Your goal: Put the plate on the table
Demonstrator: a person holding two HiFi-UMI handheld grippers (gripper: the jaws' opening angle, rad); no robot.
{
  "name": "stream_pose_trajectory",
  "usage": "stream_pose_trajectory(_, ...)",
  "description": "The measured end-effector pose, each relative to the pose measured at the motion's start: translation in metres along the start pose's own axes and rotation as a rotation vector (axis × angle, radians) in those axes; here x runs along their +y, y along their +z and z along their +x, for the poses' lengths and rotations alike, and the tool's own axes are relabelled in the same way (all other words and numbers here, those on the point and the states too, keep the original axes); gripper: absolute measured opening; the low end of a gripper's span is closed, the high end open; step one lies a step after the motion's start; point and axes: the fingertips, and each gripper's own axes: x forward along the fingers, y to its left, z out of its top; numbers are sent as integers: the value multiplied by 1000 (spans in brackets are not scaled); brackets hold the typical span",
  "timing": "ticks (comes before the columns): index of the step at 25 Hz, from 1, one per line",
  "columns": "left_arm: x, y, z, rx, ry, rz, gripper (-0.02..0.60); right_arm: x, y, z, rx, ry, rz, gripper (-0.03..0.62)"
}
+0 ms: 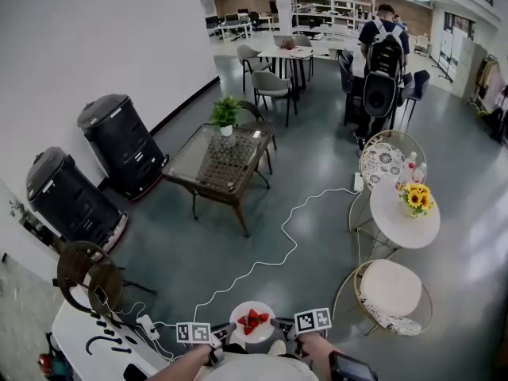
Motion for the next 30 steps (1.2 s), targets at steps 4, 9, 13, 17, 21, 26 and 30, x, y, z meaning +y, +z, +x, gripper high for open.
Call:
stream_pose_trajectory(4, -11, 17, 18, 23, -21, 30, 34, -5, 20, -12, -49, -5, -6, 26)
stream_pose_trajectory(9, -22, 23, 34, 65, -47, 80, 34, -17, 18, -22, -98, 0, 80, 26)
stream_pose_trajectory(13, -17, 34, 46, 83, -65, 98, 32, -25, 29, -18, -106, -5, 91, 26)
stream_pose_trajectory(17, -13, 54, 64, 77, -110, 85, 32, -31, 54, -16, -106, -47, 74, 26)
stream_pose_trajectory(21, -7, 76, 78, 96, -114, 62, 32, -39, 77, -10, -107, -75, 95, 26)
stream_pose_trajectory(26, 5, 128, 84, 90, -126, 51, 32, -36, 125, 13, -103, -104, 69, 26)
stream_pose_trajectory(30, 14, 176, 85, 79, -141, 51, 32, -27, 171, 35, -103, -124, 36, 26)
